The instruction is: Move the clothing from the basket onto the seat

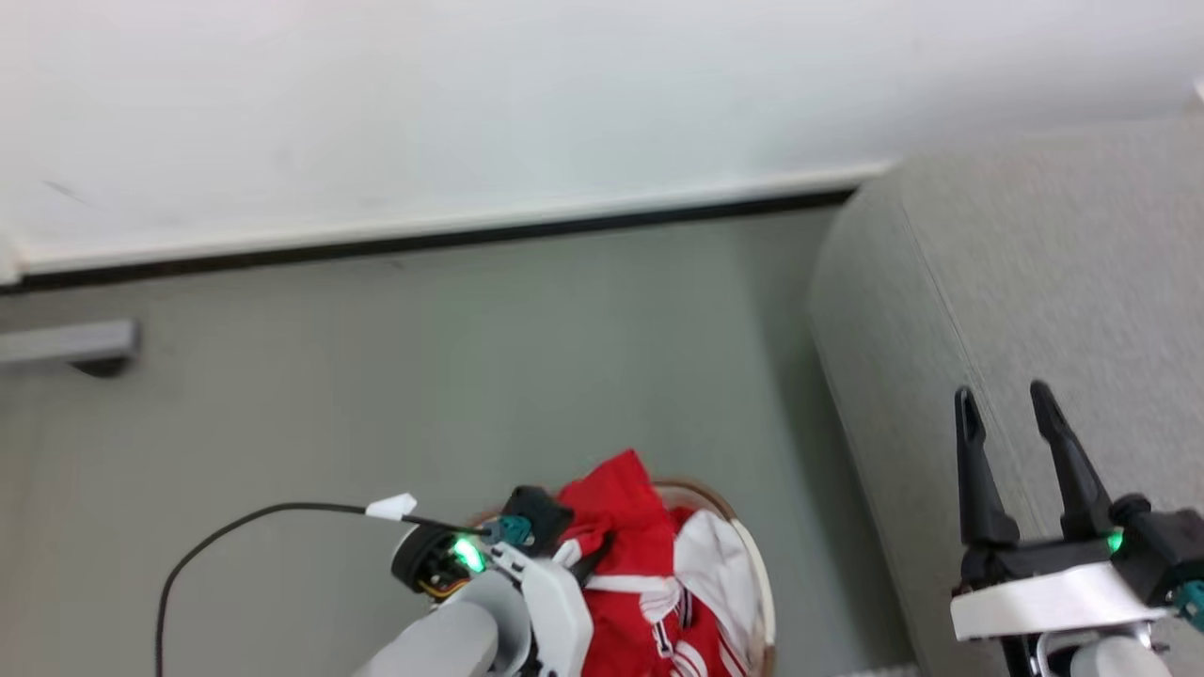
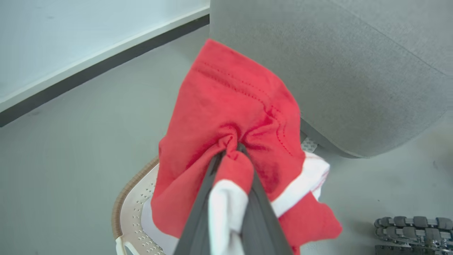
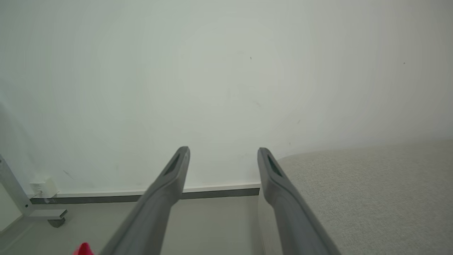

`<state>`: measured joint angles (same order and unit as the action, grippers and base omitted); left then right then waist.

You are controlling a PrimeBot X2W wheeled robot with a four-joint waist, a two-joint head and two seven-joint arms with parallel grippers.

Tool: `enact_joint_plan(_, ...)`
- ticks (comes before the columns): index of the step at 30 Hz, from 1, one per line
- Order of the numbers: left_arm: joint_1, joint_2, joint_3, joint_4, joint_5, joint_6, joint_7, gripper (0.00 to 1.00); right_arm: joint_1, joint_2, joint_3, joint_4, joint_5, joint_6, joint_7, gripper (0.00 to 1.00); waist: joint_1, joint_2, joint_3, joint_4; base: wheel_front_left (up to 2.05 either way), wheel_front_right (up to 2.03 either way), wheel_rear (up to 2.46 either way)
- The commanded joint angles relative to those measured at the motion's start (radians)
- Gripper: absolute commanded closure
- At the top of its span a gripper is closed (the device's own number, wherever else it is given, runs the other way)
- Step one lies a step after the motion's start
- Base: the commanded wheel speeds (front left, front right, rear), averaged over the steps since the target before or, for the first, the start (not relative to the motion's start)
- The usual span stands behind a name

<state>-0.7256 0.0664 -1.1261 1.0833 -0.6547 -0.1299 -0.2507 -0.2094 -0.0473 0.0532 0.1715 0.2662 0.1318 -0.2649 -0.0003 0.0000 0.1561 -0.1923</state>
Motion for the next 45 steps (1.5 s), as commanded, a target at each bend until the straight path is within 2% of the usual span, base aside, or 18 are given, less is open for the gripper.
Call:
enact_joint_plan(1,0.017,-0.003,0.009,-0.013,-0.017,0.005,-0.008,1.00,0.020,-0.005,-0.003,0.005,0.000,-0.002,0.001,0.00,0.0003,0.0000,-0.080,0.074,0.00,0.00,0.00)
enact_joint_plan(5,0.010,0.011,0.067,-0.110,-0.028,0.020,-0.014,1.00,0.063,-0.005,0.010,0.016,0.009,-0.002,0.001,0.00,0.0003,0.0000,-0.138,0.111,0.00,0.00,0.00)
enact_joint_plan(12,0.031,0.089,0.222,-0.443,0.020,0.077,-0.014,1.00,0.082,-0.005,0.051,0.021,0.038,-0.002,0.001,0.00,0.0003,0.0000,-0.183,0.154,0.00,0.00,0.00)
enact_joint_plan(21,0.010,0.132,0.309,-0.639,-0.002,0.100,-0.013,1.00,0.096,-0.005,0.092,0.013,0.067,-0.002,0.001,0.00,0.0003,0.0000,-0.202,0.172,0.00,0.00,0.00)
enact_joint_plan(28,-0.018,0.156,0.326,-0.702,-0.001,0.123,0.011,1.00,0.093,-0.005,0.112,0.008,0.066,-0.002,0.001,0.00,0.0003,0.0000,-0.200,0.174,0.00,0.00,0.00)
enact_joint_plan(35,-0.026,0.169,0.333,-0.720,-0.008,0.137,0.017,1.00,0.073,-0.006,0.177,-0.006,0.095,-0.002,0.001,0.00,0.0003,0.0000,-0.196,0.165,0.00,0.00,0.00)
enact_joint_plan(39,-0.035,0.166,0.332,-0.716,-0.008,0.137,0.016,1.00,0.054,-0.023,0.278,-0.010,0.147,-0.002,0.001,0.00,0.0003,0.0000,-0.194,0.169,0.00,0.00,0.00)
enact_joint_plan(45,-0.057,0.148,0.317,-0.700,0.001,0.127,0.020,1.00,-0.021,-0.068,0.452,0.063,0.233,-0.002,0.001,0.00,0.0003,0.0000,-0.189,0.190,0.00,0.00,0.00)
